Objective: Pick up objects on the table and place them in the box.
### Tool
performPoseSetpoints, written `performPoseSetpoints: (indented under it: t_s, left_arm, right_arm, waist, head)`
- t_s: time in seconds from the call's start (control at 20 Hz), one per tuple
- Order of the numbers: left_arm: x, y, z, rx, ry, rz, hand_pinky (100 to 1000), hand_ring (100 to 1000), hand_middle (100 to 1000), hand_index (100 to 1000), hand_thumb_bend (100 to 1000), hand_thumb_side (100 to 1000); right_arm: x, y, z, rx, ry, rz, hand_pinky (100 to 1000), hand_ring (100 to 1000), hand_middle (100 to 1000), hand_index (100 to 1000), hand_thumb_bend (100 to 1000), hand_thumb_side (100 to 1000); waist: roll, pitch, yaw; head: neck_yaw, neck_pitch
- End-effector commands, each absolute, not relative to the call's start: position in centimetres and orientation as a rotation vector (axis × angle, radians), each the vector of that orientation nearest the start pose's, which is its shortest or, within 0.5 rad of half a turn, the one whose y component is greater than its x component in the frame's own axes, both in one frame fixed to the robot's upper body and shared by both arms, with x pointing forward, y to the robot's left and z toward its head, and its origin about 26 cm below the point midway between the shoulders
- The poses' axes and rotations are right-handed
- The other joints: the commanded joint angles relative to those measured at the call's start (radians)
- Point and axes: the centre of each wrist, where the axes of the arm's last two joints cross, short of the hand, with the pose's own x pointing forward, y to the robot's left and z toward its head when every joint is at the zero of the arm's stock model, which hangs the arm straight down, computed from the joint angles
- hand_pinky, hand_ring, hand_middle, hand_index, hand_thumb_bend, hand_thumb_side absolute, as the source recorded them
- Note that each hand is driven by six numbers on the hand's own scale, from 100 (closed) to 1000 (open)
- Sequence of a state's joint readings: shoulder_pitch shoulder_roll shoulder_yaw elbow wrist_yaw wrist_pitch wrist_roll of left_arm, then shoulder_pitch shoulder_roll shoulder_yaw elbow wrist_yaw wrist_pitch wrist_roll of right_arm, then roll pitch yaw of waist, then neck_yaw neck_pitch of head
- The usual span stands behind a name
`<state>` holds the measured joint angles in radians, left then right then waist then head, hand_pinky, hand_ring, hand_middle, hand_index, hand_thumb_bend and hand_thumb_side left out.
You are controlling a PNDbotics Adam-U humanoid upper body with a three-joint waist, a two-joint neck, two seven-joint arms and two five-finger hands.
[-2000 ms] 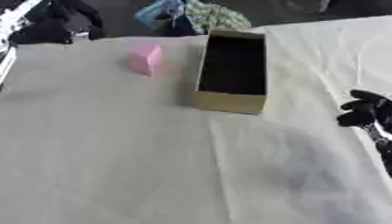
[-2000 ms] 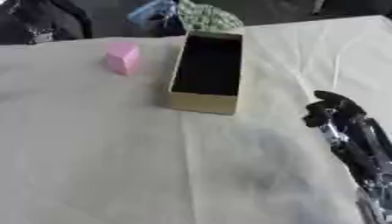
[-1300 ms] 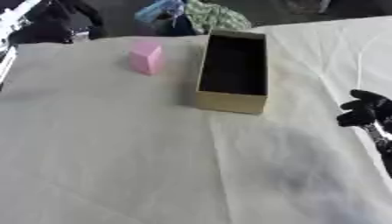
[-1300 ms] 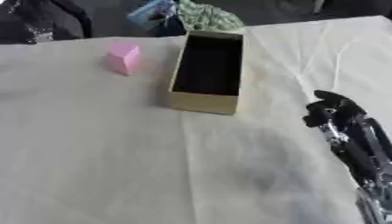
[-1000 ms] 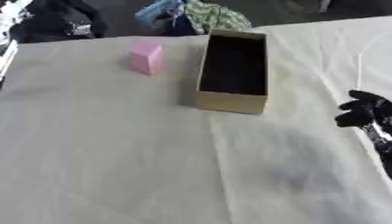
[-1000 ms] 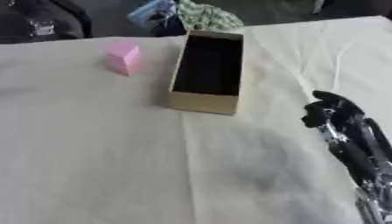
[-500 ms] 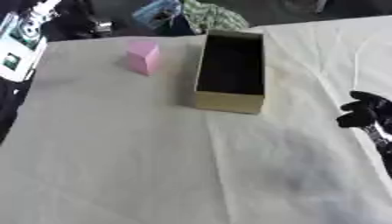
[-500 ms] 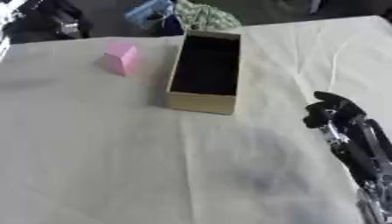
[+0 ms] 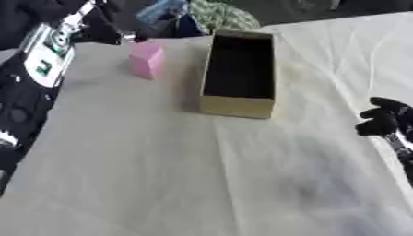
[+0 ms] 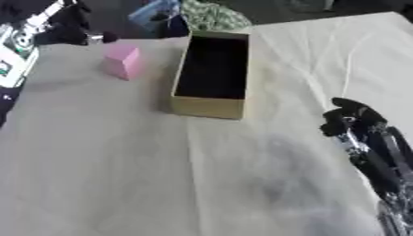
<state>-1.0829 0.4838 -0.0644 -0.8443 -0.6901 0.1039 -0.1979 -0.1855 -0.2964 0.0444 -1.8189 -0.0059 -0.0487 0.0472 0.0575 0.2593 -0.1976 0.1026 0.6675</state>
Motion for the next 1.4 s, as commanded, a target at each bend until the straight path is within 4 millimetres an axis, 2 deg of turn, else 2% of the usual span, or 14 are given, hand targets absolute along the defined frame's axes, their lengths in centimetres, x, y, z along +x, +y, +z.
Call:
performPoseSetpoints:
  t_s: [0.05, 0.45, 0.6, 0.8, 1.4]
  left_arm:
    - [49.4, 29.6, 27.0, 0.994, -1.529, -0.888, 732, 617, 594, 772, 838, 571]
    - [49.7, 29.4, 26.6, 1.012, -1.522, -0.880, 726, 609, 585, 763, 836, 567]
    - [50.0, 29.8, 26.2, 1.048, -1.483, -0.820, 723, 605, 582, 762, 840, 571]
    - [50.2, 29.5, 25.7, 1.105, -1.450, -0.769, 723, 607, 584, 769, 845, 578]
    - [50.4, 29.7, 24.6, 1.119, -1.406, -0.746, 723, 605, 581, 766, 844, 585]
  right_arm:
    - [30.9, -26.9, 12.8, -0.106, -2.039, 0.417, 635, 611, 635, 831, 464, 667]
    - [30.9, -26.9, 12.9, -0.104, -2.040, 0.420, 636, 611, 635, 831, 464, 667]
    - [31.0, -26.7, 13.1, -0.097, -2.049, 0.429, 636, 611, 635, 831, 463, 667]
    - [31.0, -26.6, 13.2, -0.093, -2.053, 0.434, 636, 611, 636, 831, 462, 667]
    - [31.0, -26.6, 13.3, -0.089, -2.056, 0.438, 636, 611, 636, 831, 461, 668]
  waist:
    - [-0.002, -0.013, -0.004]
    - [-0.001, -0.011, -0.008]
    - [0.001, 0.004, -0.032]
    - [0.001, 0.010, -0.043]
    - [0.002, 0.011, -0.043]
  head:
    - [0.007, -0.002]
    - [0.009, -0.003]
    - [0.018, -0.008]
    - [0.023, -0.011]
    - [0.025, -0.013]
